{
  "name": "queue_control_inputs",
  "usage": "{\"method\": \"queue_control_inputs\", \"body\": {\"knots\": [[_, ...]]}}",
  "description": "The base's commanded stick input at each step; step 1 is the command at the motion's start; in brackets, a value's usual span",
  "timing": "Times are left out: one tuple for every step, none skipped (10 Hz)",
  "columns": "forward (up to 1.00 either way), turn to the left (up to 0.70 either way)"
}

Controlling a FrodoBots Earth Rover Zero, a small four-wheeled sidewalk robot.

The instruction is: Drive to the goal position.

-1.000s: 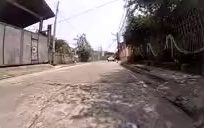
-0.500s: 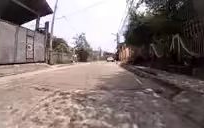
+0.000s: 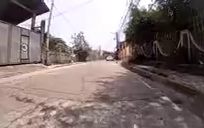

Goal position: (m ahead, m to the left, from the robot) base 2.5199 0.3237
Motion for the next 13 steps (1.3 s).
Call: {"method": "queue_control_inputs", "body": {"knots": [[1.0, 0.03], [1.0, 0.03], [1.0, 0.03], [1.0, 0.03], [1.0, 0.03], [1.0, 0.02], [1.0, 0.01], [1.0, 0.0], [1.0, -0.02], [1.0, -0.03], [1.0, -0.04], [1.0, -0.03], [1.0, -0.02]]}}
